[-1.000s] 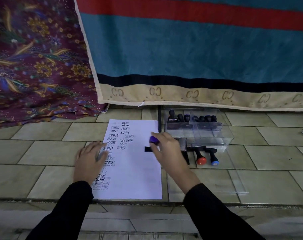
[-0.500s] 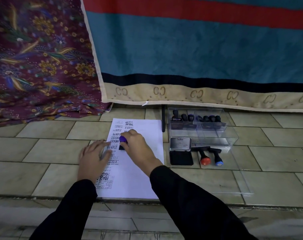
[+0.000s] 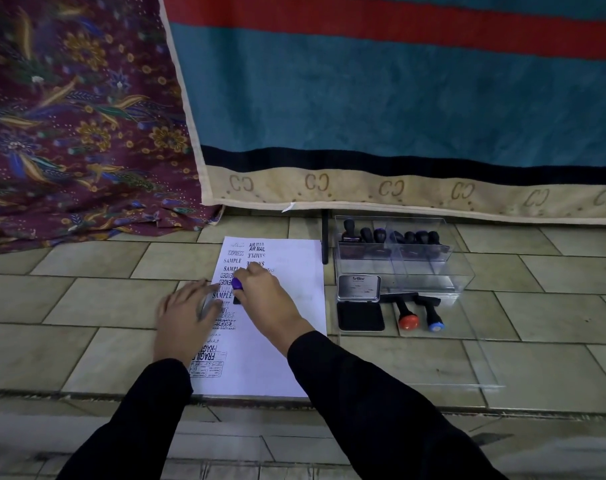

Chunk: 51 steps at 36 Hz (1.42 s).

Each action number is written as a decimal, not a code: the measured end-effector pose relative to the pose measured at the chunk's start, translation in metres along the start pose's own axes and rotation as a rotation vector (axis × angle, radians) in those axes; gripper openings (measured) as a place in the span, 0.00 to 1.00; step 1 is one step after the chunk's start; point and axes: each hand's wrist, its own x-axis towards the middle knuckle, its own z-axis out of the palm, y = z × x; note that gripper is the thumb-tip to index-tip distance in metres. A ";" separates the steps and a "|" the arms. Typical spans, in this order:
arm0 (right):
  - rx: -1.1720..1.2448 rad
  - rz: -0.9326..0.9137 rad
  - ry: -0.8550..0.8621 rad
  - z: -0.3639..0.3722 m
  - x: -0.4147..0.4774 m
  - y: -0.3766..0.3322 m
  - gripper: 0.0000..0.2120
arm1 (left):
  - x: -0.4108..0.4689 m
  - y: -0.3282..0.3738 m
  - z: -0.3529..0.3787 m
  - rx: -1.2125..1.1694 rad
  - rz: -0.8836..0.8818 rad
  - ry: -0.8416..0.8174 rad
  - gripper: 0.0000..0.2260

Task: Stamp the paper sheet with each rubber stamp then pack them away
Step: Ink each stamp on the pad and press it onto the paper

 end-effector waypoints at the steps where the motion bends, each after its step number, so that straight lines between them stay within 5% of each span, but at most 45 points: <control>1: 0.002 -0.008 0.004 0.001 -0.001 0.001 0.05 | 0.000 0.000 0.000 -0.001 -0.003 -0.002 0.20; 10: 0.110 0.033 0.041 -0.002 0.003 0.009 0.13 | -0.002 0.001 -0.003 -0.010 0.013 0.001 0.20; 20: 0.371 0.224 0.484 -0.085 -0.023 0.052 0.16 | -0.002 -0.001 -0.002 -0.037 0.025 0.022 0.17; 32: 0.195 0.250 0.417 -0.116 -0.110 0.107 0.10 | 0.001 -0.005 0.005 -0.027 0.030 0.049 0.13; 51: 0.123 0.152 0.280 -0.100 -0.112 0.108 0.12 | 0.000 -0.006 0.003 -0.023 0.027 0.027 0.18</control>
